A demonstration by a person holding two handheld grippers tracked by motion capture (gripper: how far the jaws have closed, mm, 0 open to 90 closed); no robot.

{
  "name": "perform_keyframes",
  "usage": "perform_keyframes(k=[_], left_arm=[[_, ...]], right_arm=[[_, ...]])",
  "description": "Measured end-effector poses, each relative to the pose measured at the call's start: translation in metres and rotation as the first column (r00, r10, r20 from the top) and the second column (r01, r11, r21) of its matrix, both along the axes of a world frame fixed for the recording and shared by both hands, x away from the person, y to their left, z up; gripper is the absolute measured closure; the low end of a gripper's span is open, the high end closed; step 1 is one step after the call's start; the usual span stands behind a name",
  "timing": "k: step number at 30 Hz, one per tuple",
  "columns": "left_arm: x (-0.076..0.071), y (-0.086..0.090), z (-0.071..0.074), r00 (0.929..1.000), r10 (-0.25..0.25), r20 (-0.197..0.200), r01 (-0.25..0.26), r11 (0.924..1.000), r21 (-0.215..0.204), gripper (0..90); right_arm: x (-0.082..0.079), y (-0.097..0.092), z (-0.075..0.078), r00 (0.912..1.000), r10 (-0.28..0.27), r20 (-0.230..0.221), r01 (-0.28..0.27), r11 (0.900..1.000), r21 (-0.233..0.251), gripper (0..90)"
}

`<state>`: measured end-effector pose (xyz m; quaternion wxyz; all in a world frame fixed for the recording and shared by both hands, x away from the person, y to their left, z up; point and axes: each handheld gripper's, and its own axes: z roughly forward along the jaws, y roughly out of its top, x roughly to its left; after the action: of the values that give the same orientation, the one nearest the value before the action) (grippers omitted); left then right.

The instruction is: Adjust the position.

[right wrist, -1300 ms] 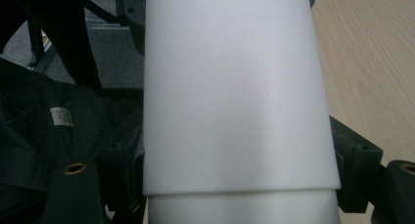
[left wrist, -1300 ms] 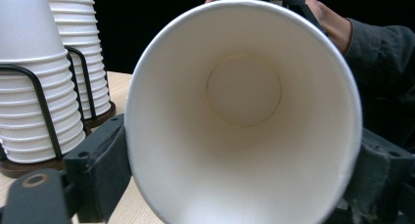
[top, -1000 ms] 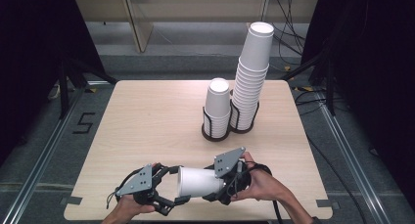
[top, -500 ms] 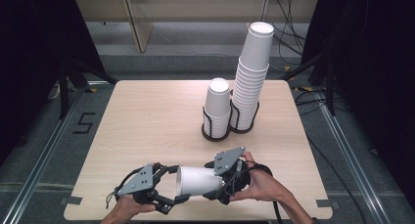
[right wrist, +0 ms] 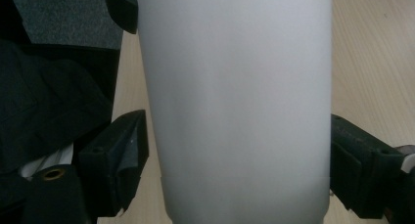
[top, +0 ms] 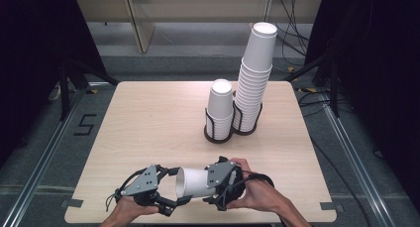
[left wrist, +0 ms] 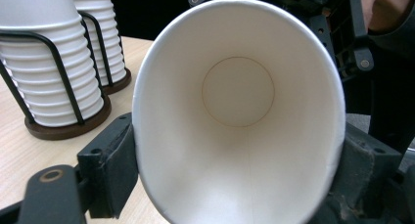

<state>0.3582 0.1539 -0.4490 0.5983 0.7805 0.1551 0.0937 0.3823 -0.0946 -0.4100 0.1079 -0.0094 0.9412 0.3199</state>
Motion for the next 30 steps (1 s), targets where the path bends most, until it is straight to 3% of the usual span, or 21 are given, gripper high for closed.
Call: perform_keyframes(k=[4,8,12,15,26,30], left_arm=[[-0.001,-0.002,-0.001,1.0000,-0.003,-0.008,0.003,0.9998,-0.020,15.1],[0.000,-0.004,-0.003,0.9996,0.020,-0.020,-0.022,0.9945,-0.102,8.4],[0.001,-0.003,-0.003,0.9958,0.085,-0.036,-0.090,0.9785,-0.186,2.7],[0.000,-0.002,-0.003,0.9937,0.106,-0.037,-0.112,0.9647,-0.239,2.5],[0.000,-0.006,-0.005,0.9914,0.126,-0.034,-0.131,0.9558,-0.263,3.3],[0.000,-0.005,-0.005,0.9924,0.118,-0.034,-0.123,0.9579,-0.259,5.2]], right_arm=[[-0.001,0.001,-0.002,0.9998,0.007,0.018,-0.007,0.9999,-0.014,23.4],[0.001,-0.001,-0.002,0.9997,0.020,-0.014,-0.020,0.9997,0.014,24.1],[0.008,-0.006,-0.004,0.9986,0.025,-0.046,-0.020,0.9943,0.105,24.5],[0.013,-0.009,-0.006,0.9954,0.031,-0.091,-0.014,0.9813,0.192,24.6],[0.015,-0.010,-0.007,0.9928,0.025,-0.117,0.008,0.9623,0.272,24.5],[0.016,-0.010,-0.009,0.9905,0.023,-0.136,0.017,0.9592,0.282,24.3]])
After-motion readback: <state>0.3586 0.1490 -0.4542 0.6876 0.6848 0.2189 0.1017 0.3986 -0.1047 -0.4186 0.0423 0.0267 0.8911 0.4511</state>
